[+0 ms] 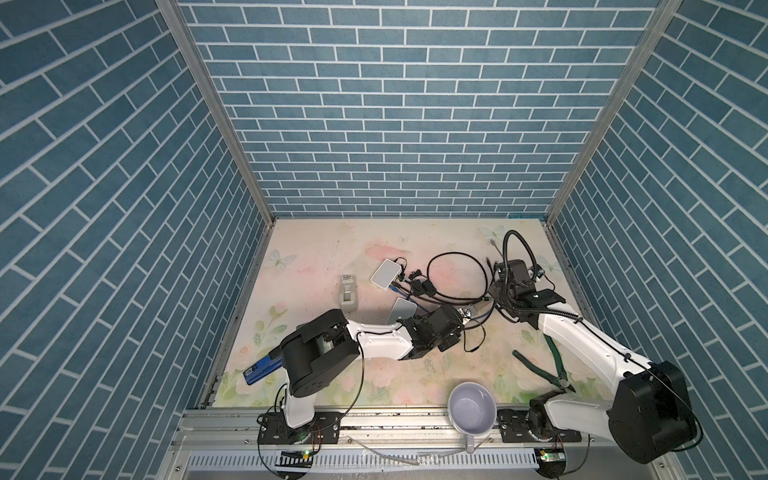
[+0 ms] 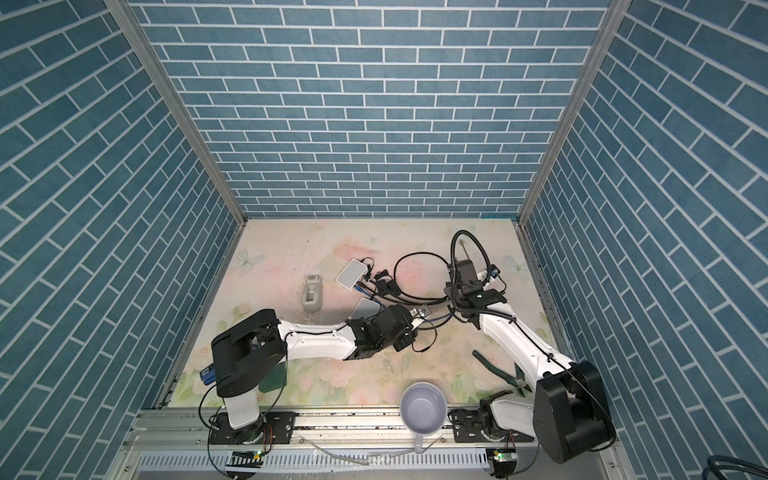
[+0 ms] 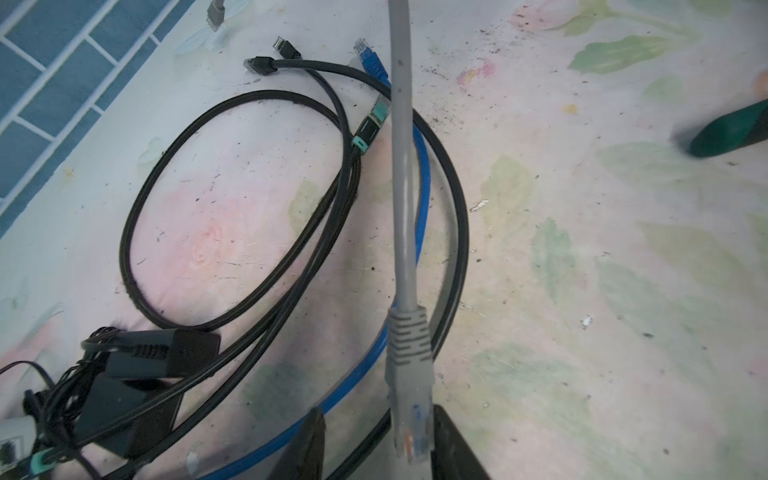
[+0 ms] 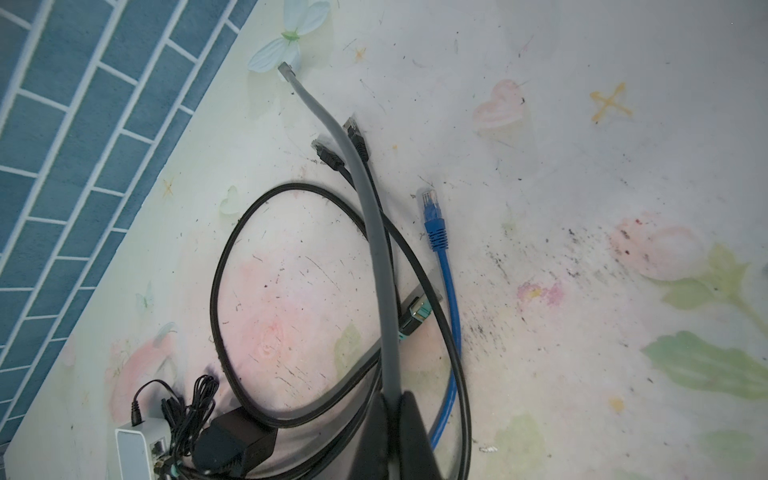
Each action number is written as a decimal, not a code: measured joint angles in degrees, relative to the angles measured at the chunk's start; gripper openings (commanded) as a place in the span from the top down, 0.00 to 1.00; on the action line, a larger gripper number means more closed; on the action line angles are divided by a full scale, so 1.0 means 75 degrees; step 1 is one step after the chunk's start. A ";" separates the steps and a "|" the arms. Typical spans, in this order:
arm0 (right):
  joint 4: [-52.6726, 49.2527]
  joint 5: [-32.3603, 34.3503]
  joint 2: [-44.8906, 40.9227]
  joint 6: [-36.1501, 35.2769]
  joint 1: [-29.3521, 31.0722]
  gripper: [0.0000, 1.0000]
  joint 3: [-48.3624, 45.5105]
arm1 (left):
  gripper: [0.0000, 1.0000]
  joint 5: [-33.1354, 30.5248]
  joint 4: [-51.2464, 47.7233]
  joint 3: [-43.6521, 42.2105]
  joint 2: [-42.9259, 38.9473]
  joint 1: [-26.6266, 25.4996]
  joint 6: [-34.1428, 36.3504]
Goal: Insert the plug into the switch port
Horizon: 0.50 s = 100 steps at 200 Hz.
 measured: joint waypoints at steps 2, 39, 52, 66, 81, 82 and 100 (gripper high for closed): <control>0.0000 0.0000 -0.0006 0.0003 0.0000 1.00 0.0000 | 0.62 -0.0020 0.0006 0.0000 0.0000 0.0000 0.0029; -0.0006 0.0012 -0.0032 0.0134 0.0000 1.00 0.0000 | 0.62 -0.0233 0.0239 0.0000 0.0000 -0.0012 0.0143; -0.0009 0.0012 -0.0032 0.0137 0.0000 1.00 0.0000 | 0.62 -0.0254 0.0370 0.0000 0.0000 -0.0026 0.0204; -0.0009 0.0009 -0.0032 0.0137 0.0000 1.00 0.0000 | 0.64 -0.0262 0.0495 0.0000 0.0000 -0.0044 0.0259; -0.0009 0.0009 -0.0032 0.0143 0.0000 1.00 0.0000 | 0.70 -0.0265 0.0621 0.0000 0.0000 -0.0055 0.0341; -0.0009 0.0009 -0.0032 0.0143 0.0000 1.00 0.0000 | 0.71 -0.0265 0.0624 0.0000 0.0000 -0.0055 0.0347; -0.0009 0.0006 -0.0032 0.0178 0.0000 1.00 0.0000 | 0.79 -0.0271 0.0731 -0.0006 0.0000 -0.0058 0.0458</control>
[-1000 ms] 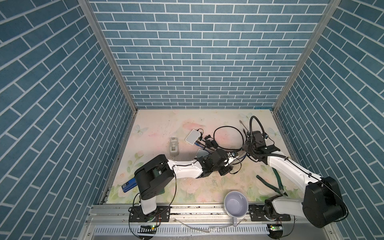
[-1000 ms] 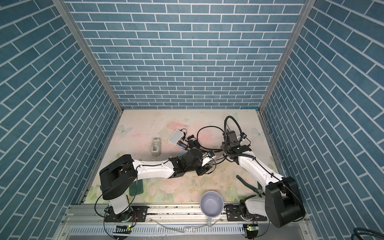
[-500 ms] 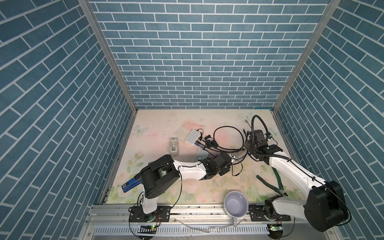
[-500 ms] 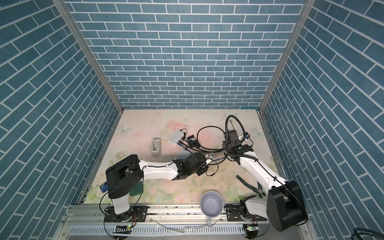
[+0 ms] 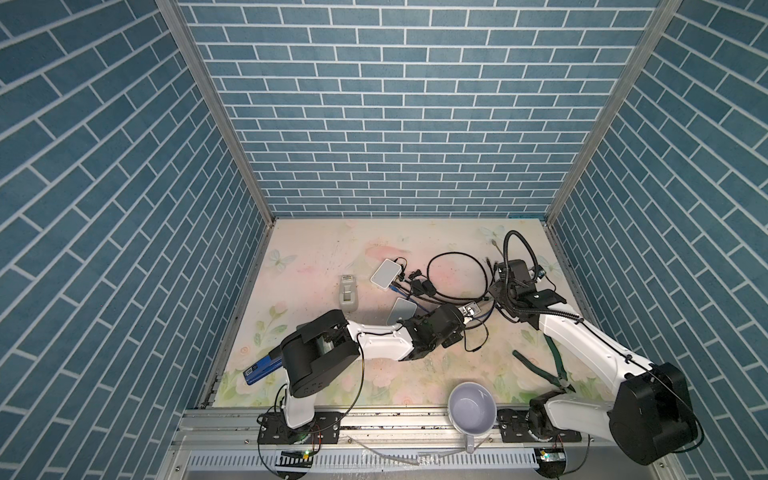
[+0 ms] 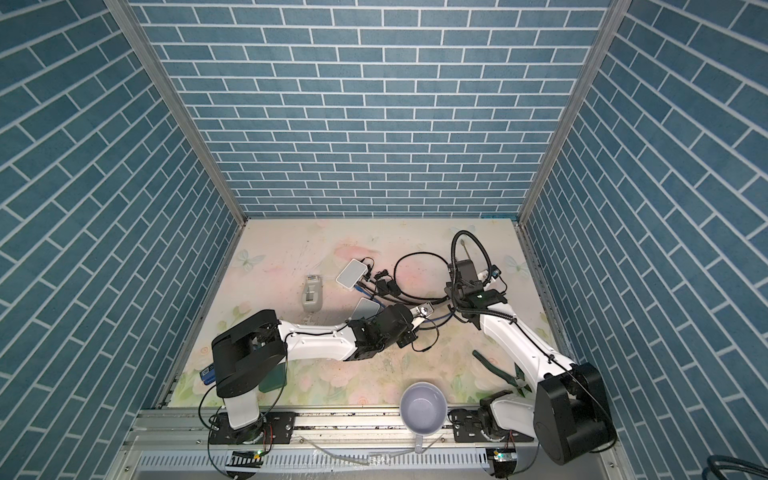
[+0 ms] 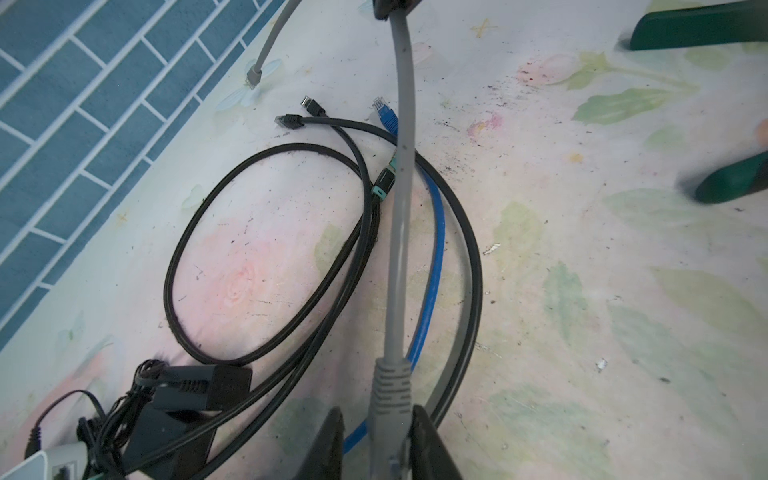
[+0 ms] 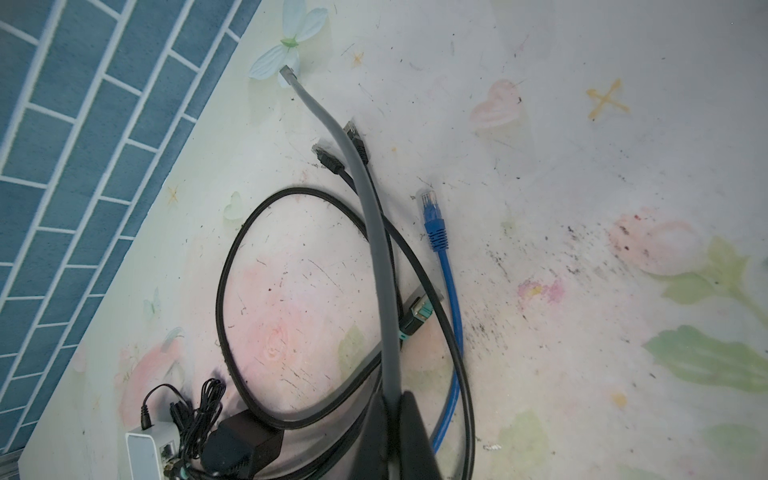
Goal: Insert the plug into the switch port
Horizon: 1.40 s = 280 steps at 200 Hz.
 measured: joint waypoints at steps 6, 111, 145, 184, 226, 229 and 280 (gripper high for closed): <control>0.0003 0.0000 0.0000 0.0009 0.0000 1.00 0.0000 | 0.82 -0.0003 0.0041 -0.0012 0.0000 0.0000 0.0026; 0.0268 -0.0472 -0.0029 -0.0600 -0.0009 1.00 -0.0058 | 0.95 0.0157 0.0443 -0.0405 -0.0096 0.0000 0.0551; 0.0761 -0.0822 -0.0466 -0.1568 -0.0020 0.86 -0.0772 | 0.96 0.0574 -0.0020 -0.0449 -0.0303 0.0050 0.0662; 0.0962 -0.1617 -0.1215 -0.2827 -0.0006 0.72 -0.1918 | 0.97 0.1285 -0.0458 -0.0452 -0.0688 0.0315 0.0676; 0.0836 -0.2122 -0.2264 -0.4077 -0.0006 0.72 -0.2244 | 0.97 0.2063 -0.1037 -0.0452 -0.1172 0.0833 0.0679; 0.0822 -0.2148 -0.2346 -0.4144 -0.0006 0.72 -0.2259 | 0.97 0.2095 -0.1081 -0.0452 -0.1192 0.0874 0.0682; 0.0994 -0.3133 -0.3369 -0.5651 -0.0006 0.71 -0.2387 | 0.97 0.2766 -0.1851 -0.0428 -0.1276 0.1265 0.0845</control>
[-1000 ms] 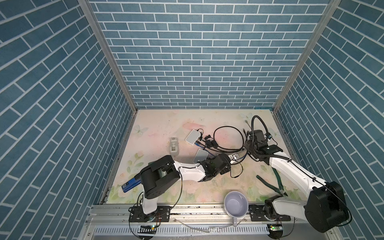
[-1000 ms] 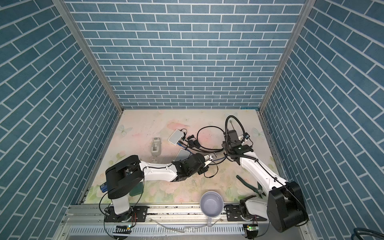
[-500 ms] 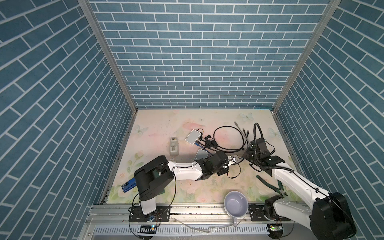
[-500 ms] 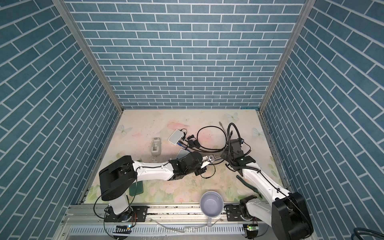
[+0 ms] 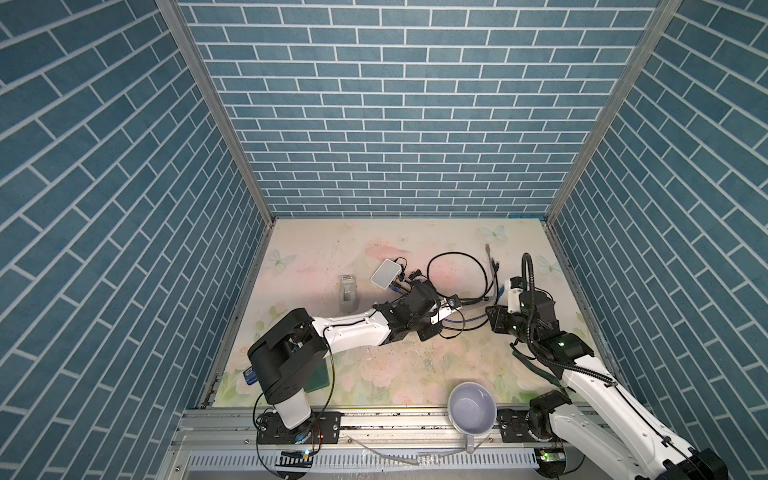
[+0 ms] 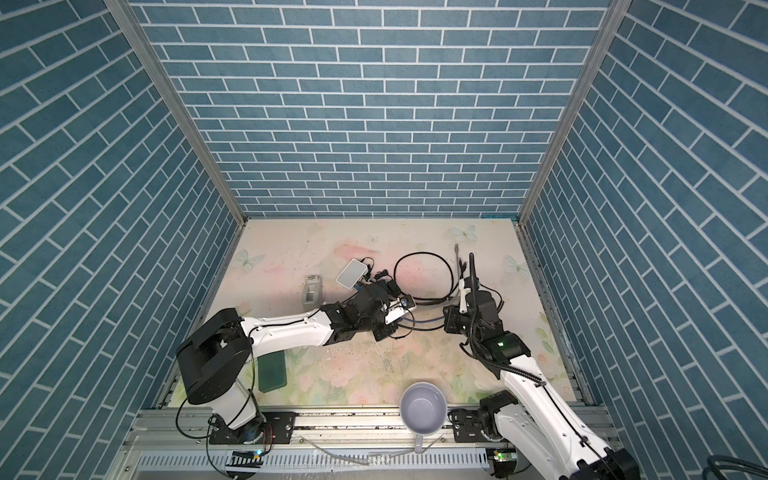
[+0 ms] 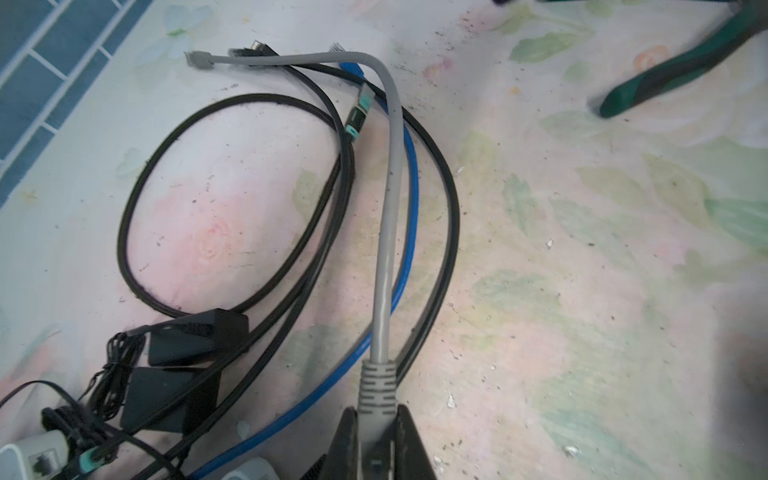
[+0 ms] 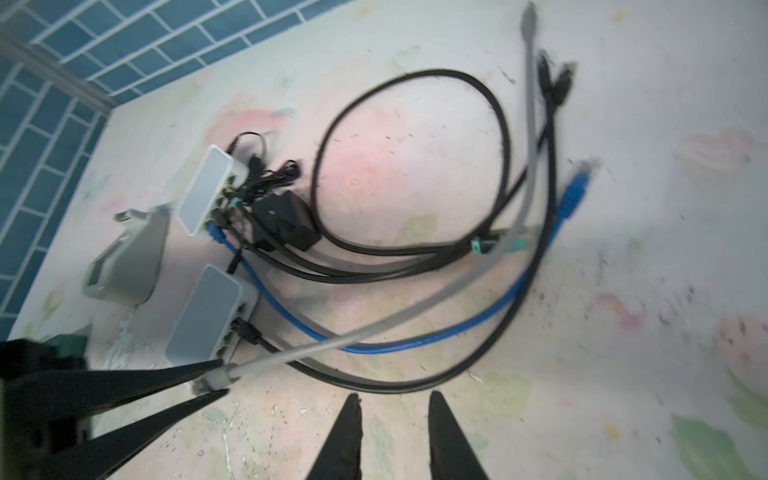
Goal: Insert the plug into the switch port
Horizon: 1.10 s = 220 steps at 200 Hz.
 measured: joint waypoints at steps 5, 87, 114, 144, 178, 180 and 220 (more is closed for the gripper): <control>0.0157 -0.0163 -0.0038 -0.0178 0.0000 0.71 -0.0038 | 0.97 0.0085 -0.0082 0.0003 0.0000 -0.0006 0.0020; 0.2728 -0.3369 0.1122 -0.4686 0.0000 0.66 -0.0501 | 0.97 0.0726 -0.0434 -0.0344 -0.0892 -0.0012 0.0125; 0.2664 -0.4406 0.1708 -0.6269 0.0003 0.66 -0.0498 | 0.96 0.0860 -0.0428 -0.0513 -0.1131 -0.0012 0.0146; 0.2567 -0.5240 0.2020 -0.7702 0.0006 0.66 -0.0490 | 0.96 0.0962 -0.0446 -0.0513 -0.1131 -0.0012 0.0172; 0.2384 -0.5971 0.2232 -0.8737 0.0003 0.66 -0.0382 | 0.96 0.1014 -0.0498 -0.0516 -0.1131 -0.0012 0.0207; 0.2372 -0.6009 0.2253 -0.8801 0.0006 0.66 -0.0367 | 0.96 0.1017 -0.0495 -0.0516 -0.1131 -0.0012 0.0210; 0.2008 -0.6481 0.2588 -0.9643 0.0006 0.66 -0.0029 | 0.96 0.1052 -0.0134 -0.0775 -0.1131 -0.0012 0.0315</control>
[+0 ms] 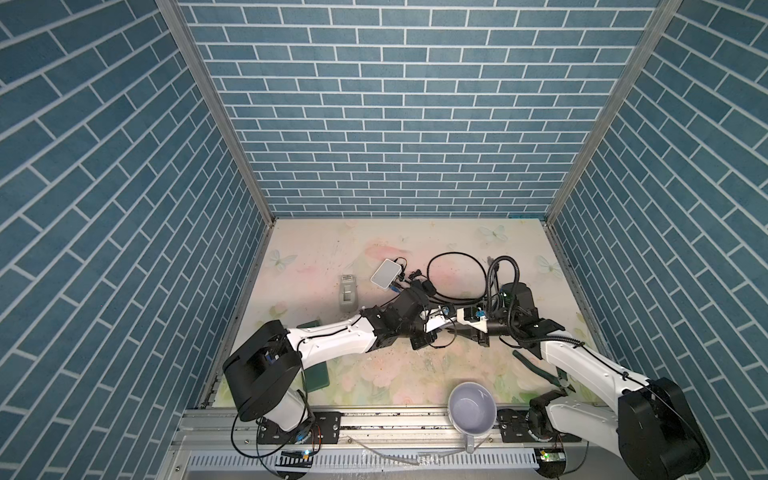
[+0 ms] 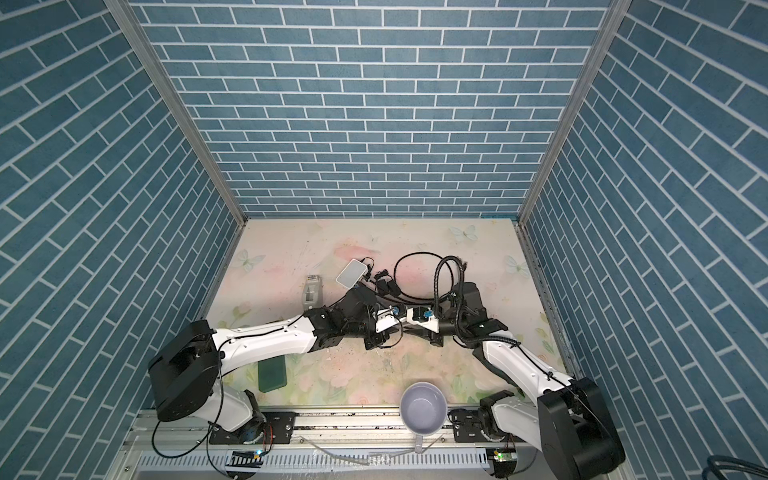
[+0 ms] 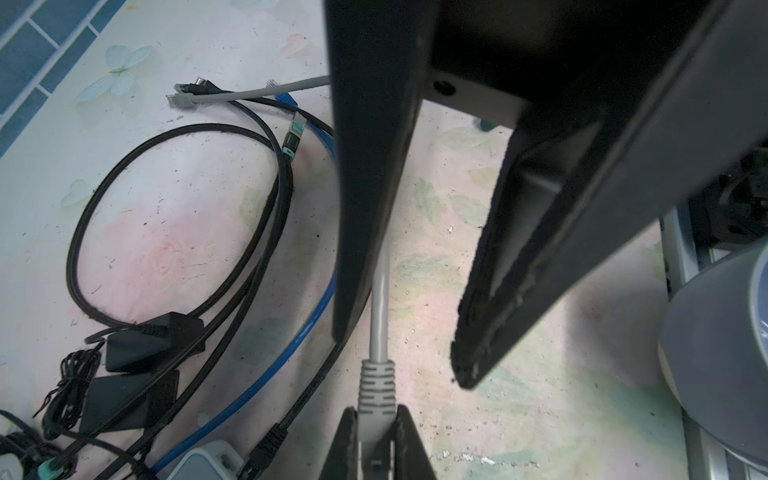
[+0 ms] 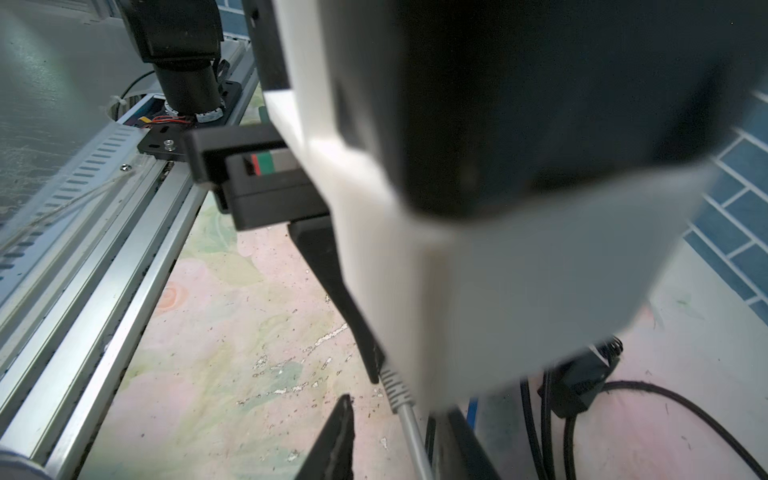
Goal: Insert the plug into the switch port
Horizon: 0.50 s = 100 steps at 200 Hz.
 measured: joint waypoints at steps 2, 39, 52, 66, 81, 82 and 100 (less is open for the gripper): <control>-0.0009 -0.0015 0.0012 -0.0029 0.0000 0.66 0.0009 | 0.96 0.0003 0.0038 -0.0035 -0.0003 0.0000 0.0012; -0.0102 -0.0160 0.0204 -0.0396 0.0000 0.67 0.0023 | 0.96 0.0017 0.0548 -0.0501 -0.0073 0.0000 0.0201; -0.0119 -0.0210 0.0271 -0.0478 0.0000 0.67 0.0023 | 0.96 0.0020 0.0752 -0.0612 -0.0160 0.0000 0.0268; -0.0117 -0.0271 0.0364 -0.0539 0.0000 0.67 0.0023 | 0.96 0.0023 0.1061 -0.0755 -0.0291 0.0000 0.0338; -0.0082 -0.0338 0.0458 -0.0577 0.0000 0.67 0.0023 | 0.96 0.0026 0.1355 -0.0933 -0.0405 0.0000 0.0402; -0.0079 -0.0344 0.0466 -0.0580 0.0000 0.67 0.0023 | 0.96 0.0026 0.1370 -0.0941 -0.0408 0.0000 0.0405; -0.0015 -0.0399 0.0554 -0.0589 0.0000 0.67 0.0023 | 0.96 0.0082 0.1606 -0.1087 -0.0431 0.0000 0.0460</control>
